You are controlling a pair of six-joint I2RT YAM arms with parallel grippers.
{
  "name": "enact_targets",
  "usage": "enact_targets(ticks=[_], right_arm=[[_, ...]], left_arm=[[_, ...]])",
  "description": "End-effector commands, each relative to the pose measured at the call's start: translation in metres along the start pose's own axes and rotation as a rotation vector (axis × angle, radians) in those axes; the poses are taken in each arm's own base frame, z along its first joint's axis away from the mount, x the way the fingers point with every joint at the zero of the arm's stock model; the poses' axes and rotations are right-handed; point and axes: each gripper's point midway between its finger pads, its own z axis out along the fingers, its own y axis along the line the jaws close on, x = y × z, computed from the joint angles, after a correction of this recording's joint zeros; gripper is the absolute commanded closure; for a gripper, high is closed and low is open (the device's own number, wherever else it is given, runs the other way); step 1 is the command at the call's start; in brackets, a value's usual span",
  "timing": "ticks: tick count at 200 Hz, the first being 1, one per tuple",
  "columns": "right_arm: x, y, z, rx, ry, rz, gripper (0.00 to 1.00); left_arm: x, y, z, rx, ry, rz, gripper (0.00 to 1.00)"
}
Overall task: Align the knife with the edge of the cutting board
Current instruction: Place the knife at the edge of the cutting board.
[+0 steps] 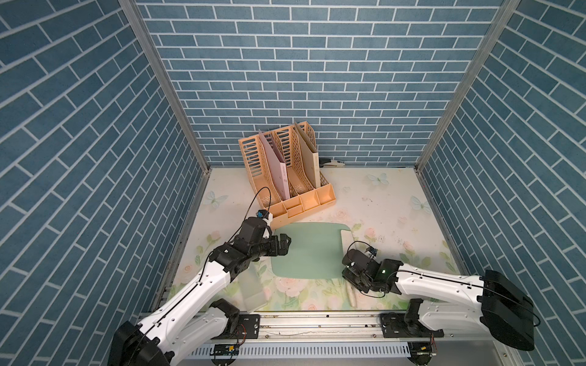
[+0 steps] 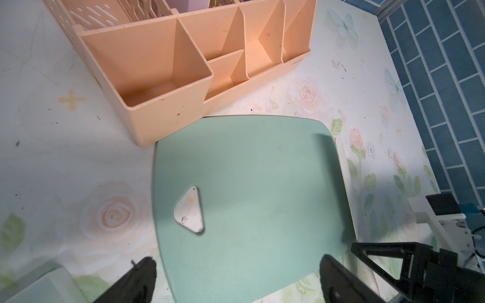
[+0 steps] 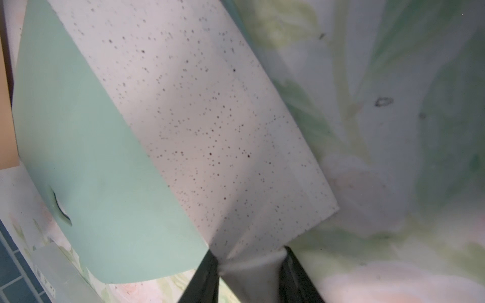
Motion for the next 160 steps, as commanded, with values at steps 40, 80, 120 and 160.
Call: enact_targets(ticks=[40,80,120,160], right_arm=[[-0.004,0.014,-0.005,0.013,-0.050,0.016,0.72],[0.000,0.008,0.005,0.052,-0.038,0.013,0.72],[0.002,0.000,0.012,0.062,-0.036,0.034,0.71],[-0.002,0.000,0.011,0.064,-0.055,0.056,0.70]], left_arm=[[-0.006,-0.008,-0.005,0.026,-0.016,0.017,0.00],[-0.006,-0.009,-0.004,0.029,-0.014,0.018,0.01],[-0.006,-0.009,-0.005,0.031,-0.014,0.018,0.00],[-0.005,-0.008,-0.003,0.028,-0.009,0.018,0.00]])
